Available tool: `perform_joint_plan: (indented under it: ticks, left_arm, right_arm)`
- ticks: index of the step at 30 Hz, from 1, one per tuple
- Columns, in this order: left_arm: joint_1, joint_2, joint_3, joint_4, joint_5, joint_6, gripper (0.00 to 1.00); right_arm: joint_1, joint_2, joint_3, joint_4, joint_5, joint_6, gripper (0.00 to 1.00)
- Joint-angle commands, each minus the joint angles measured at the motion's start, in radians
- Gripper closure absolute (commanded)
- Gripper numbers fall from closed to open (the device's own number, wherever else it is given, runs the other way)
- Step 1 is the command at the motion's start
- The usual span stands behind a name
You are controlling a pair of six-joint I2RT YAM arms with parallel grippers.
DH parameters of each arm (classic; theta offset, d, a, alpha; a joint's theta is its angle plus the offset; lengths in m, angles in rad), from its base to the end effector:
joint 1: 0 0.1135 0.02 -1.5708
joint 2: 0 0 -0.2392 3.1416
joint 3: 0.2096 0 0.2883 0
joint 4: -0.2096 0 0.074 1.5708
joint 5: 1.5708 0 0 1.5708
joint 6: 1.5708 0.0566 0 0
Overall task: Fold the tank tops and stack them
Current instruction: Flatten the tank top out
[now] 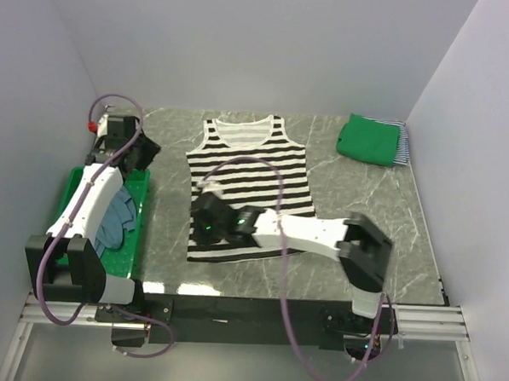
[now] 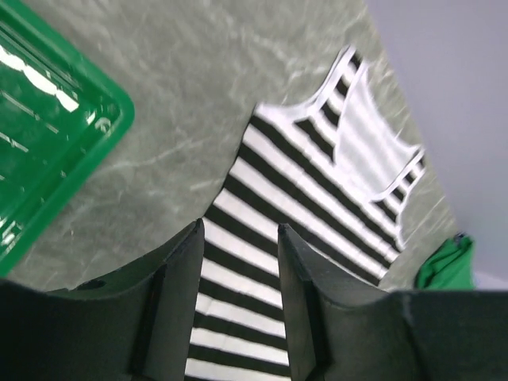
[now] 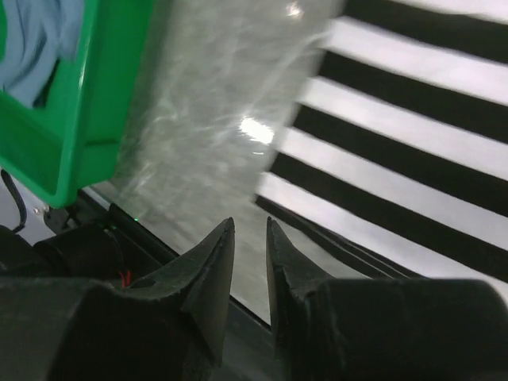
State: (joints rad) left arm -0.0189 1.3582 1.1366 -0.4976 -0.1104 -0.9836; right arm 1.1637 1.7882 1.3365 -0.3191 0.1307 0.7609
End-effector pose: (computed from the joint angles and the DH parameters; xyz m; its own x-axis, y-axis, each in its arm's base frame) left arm 0.3559 -0.0005 0.2580 -0.3116 -0.8217 -0.4772 -0.5838 0.5618 -0.5861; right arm 0.1829 0.4056 0.1873 -0.8021 -0.1334 -0.5821 -0.4423 0.7877 0.4289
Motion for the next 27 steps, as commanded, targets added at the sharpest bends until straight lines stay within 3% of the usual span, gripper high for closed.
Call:
perform_joint_plan:
  ticks: [1,13,27]
  left_arm:
    - [0.057,-0.024,0.074,-0.001,0.044,0.033,0.53]
    - [0.094,-0.022,0.063,0.047,0.120,0.060,0.53]
    - [0.099,0.005,0.012,0.094,0.147,0.063,0.54]
  right_arm:
    - [0.060,0.138,0.180,-0.084,0.062,-0.034,0.70]
    - [0.134,0.379,0.429,-0.262,0.158,-0.075,0.62]
    - [0.157,0.474,0.468,-0.325,0.188,-0.074,0.60]
